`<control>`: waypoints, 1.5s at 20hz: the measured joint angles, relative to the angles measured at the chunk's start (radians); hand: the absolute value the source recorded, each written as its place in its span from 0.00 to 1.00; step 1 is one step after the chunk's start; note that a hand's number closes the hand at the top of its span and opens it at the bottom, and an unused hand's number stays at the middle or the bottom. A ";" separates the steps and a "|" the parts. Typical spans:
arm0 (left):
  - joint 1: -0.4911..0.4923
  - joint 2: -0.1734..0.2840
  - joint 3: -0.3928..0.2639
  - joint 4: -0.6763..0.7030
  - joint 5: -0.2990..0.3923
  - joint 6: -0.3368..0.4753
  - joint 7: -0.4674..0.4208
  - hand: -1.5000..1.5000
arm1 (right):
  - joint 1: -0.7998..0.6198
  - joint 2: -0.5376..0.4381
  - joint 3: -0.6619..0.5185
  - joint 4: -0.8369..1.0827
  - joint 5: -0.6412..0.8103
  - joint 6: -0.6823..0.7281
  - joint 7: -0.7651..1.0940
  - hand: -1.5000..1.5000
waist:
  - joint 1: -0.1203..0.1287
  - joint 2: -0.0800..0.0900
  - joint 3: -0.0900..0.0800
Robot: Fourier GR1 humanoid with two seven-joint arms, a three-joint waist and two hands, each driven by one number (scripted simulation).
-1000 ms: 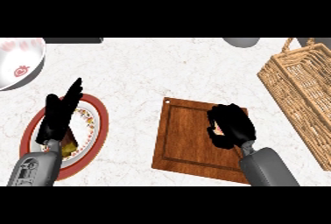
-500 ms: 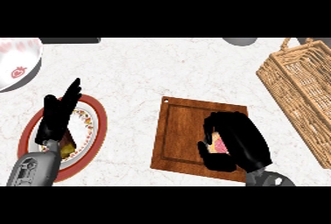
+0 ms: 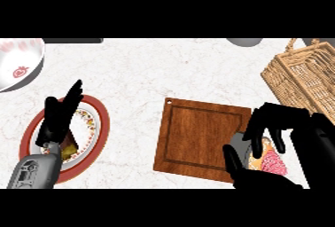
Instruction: Pick the cupcake from the cutting board and place it in the basket
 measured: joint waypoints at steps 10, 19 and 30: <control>-0.015 0.005 -0.003 -0.025 -0.002 -0.006 0.033 0.50 | -0.474 -0.081 -0.312 0.080 -0.206 0.079 0.260 1.00 | 0.008 0.000 0.000; 0.001 -0.004 -0.009 -0.040 -0.002 -0.006 0.028 0.50 | -0.588 -0.402 -0.404 0.317 -0.168 0.202 0.181 1.00 | 0.008 0.005 0.000; -0.016 -0.011 -0.008 -0.018 -0.006 -0.005 0.013 0.50 | -0.504 -0.734 -0.502 0.674 -0.068 0.223 -0.130 1.00 | 0.017 0.010 0.002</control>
